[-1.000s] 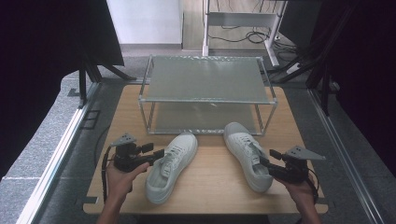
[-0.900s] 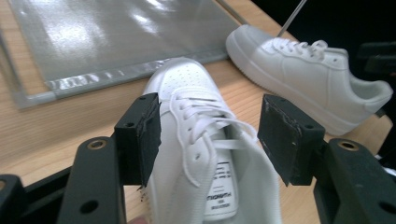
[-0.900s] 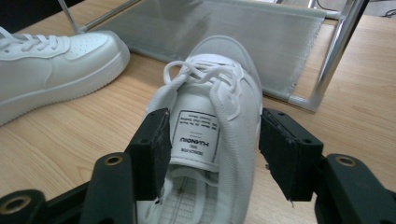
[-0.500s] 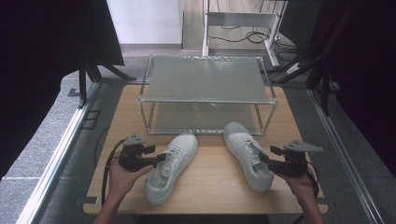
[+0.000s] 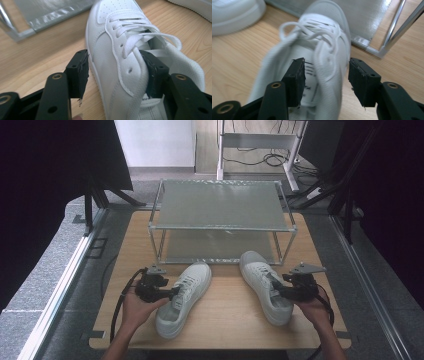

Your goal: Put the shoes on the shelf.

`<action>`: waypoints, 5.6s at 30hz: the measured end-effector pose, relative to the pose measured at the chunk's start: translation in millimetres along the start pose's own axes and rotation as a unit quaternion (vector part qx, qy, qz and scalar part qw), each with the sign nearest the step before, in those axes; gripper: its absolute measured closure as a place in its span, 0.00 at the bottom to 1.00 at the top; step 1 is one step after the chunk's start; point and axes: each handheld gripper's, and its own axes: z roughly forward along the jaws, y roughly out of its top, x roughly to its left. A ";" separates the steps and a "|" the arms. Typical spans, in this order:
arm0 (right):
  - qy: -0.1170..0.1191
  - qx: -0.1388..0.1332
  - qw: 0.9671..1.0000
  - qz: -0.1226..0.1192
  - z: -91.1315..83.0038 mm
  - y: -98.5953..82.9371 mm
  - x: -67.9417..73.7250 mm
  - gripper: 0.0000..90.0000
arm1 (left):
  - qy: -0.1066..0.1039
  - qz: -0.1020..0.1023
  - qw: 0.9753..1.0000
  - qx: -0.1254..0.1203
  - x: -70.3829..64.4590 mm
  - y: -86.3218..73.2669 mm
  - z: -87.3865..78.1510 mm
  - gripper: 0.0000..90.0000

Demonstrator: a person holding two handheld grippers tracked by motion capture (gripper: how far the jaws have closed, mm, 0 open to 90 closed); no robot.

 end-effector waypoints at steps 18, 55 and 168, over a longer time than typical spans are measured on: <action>-0.060 0.057 0.997 -0.009 30.9 5.8 -2.0 0.69 | 0.022 -0.003 0.999 0.038 -8.3 9.7 20.4 0.61; -0.059 0.086 0.994 0.014 40.3 6.9 -11.1 0.94 | 0.040 -0.040 0.998 0.010 0.0 -0.7 26.2 0.92; 0.116 -0.222 0.958 0.137 -68.0 160.4 -31.4 0.96 | -0.149 -0.084 0.940 -0.295 16.2 154.5 -81.2 0.94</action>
